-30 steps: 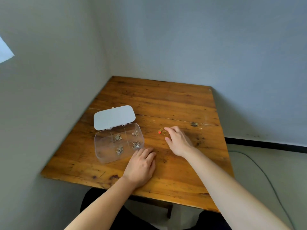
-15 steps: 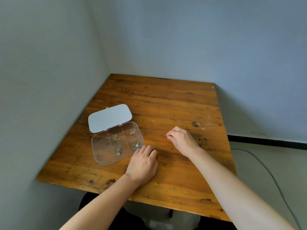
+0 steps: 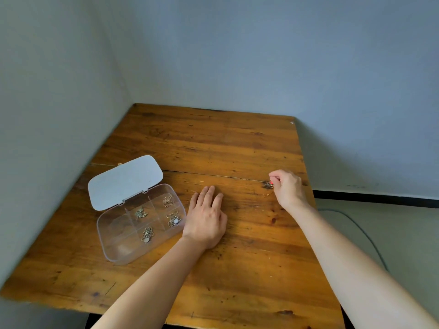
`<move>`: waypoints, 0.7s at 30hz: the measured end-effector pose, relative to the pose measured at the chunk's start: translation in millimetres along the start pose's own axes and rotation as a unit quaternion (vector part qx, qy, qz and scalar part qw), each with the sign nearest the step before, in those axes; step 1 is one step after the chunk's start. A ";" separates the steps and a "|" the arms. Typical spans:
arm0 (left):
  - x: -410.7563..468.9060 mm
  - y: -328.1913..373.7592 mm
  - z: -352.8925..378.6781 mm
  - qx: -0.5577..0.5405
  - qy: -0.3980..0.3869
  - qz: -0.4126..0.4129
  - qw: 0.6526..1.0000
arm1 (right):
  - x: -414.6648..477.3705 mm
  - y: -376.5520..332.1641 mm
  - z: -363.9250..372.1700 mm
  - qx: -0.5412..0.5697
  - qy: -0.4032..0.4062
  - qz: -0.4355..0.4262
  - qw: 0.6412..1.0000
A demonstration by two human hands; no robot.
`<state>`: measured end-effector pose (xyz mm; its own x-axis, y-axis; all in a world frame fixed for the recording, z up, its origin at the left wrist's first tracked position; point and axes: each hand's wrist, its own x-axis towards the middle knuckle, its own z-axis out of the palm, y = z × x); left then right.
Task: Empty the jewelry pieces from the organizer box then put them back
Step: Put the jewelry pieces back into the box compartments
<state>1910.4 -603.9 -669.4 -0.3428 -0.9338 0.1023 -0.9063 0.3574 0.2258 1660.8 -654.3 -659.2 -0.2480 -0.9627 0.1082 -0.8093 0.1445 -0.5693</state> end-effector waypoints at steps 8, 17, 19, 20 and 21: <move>2.2 -1.2 4.0 -0.001 0.014 -0.008 1.000 | 64.3 -43.1 14.6 0.131 0.037 -0.001 0.991; 1.8 0.2 1.1 -0.001 -0.002 -0.015 1.000 | 62.1 -28.0 21.1 0.081 0.006 0.067 0.994; 1.6 0.4 1.0 0.004 -0.005 -0.013 1.000 | 55.3 -27.3 14.5 0.088 0.017 0.066 0.994; 1.6 0.7 0.5 0.008 -0.010 -0.012 1.000 | 51.5 -28.5 10.5 0.090 0.019 0.063 0.994; 2.0 1.6 -0.7 0.017 -0.023 -0.014 1.000 | 47.2 -30.1 6.5 0.090 0.019 0.058 0.994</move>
<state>1908.5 -605.2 -668.1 -0.3279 -0.9433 0.0518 -0.9229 0.3316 0.1958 1676.9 -705.6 -642.2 -0.3570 -0.9321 0.0612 -0.6668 0.2085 -0.7154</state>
